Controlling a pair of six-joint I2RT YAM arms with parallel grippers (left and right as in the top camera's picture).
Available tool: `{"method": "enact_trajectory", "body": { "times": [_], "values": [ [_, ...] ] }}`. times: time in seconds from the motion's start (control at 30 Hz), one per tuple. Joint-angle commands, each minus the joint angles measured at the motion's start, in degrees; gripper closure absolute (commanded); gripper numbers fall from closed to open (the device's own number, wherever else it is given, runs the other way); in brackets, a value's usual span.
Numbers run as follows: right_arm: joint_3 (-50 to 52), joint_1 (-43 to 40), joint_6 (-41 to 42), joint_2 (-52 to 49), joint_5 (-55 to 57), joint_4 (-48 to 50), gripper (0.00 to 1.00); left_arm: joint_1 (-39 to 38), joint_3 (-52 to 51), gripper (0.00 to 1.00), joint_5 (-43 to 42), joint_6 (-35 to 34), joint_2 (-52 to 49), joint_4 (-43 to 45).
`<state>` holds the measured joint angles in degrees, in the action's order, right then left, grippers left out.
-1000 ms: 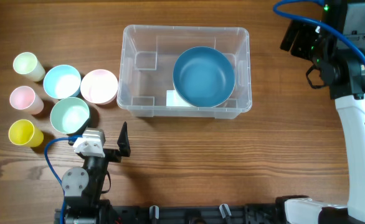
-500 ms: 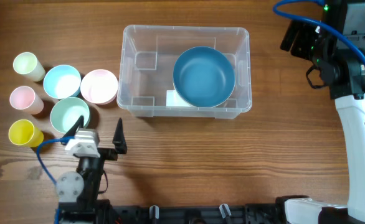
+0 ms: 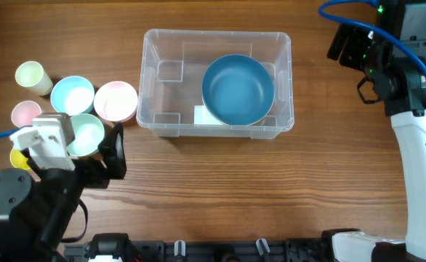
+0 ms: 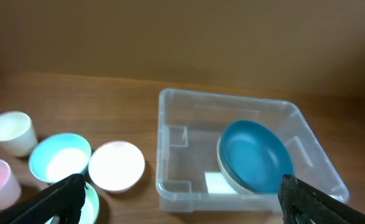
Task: Pack container
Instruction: 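Move the left gripper to the mint green bowl's rim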
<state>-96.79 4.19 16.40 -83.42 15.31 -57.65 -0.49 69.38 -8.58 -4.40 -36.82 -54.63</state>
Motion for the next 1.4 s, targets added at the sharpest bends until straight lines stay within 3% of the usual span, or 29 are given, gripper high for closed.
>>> {"method": "enact_trajectory", "body": {
  "times": [0.0,0.13,0.23,0.4,0.63,0.77,0.87,0.97,1.07,1.37],
  "values": [
    [-0.81,-0.09,0.17,-0.61,0.74,0.15,0.00,-0.35,-0.48,0.00,8.09,-10.01,-0.44,-4.31],
    [-0.81,-0.09,0.17,-0.59,0.74,0.15,0.00,-0.35,-3.23,0.01,29.94,-31.32,-0.76,-11.76],
    [-0.81,-0.09,0.17,-0.59,0.74,0.15,0.00,-0.35,-9.88,0.00,31.65,-40.11,-0.94,-12.48],
    [-0.81,-0.09,0.17,-0.59,0.74,0.13,0.00,-0.02,-18.99,0.00,32.06,-45.83,-3.45,-7.26],
    [-0.81,-0.09,0.20,-0.61,0.74,0.15,0.00,8.63,-20.02,0.00,29.09,-45.53,-15.58,-1.11],
    [-0.81,-0.09,0.17,-0.61,0.74,0.15,0.00,17.92,-20.02,0.00,16.74,-37.81,-23.82,2.97],
    [-0.81,-0.09,0.20,-0.61,0.74,0.15,0.00,23.04,-20.02,0.01,12.70,-33.11,-27.45,4.66],
    [-0.81,-0.09,0.20,-0.61,0.74,0.15,0.00,26.58,-20.02,0.11,8.90,-28.02,-29.20,6.38],
    [-0.81,-0.09,0.17,-0.61,0.74,0.15,0.00,27.39,-20.04,0.15,5.40,-27.19,-30.34,8.20],
    [-0.81,-0.09,0.20,-0.61,0.76,0.15,0.00,27.39,-22.08,0.12,5.40,-27.54,-34.23,11.85]
  ]
}}
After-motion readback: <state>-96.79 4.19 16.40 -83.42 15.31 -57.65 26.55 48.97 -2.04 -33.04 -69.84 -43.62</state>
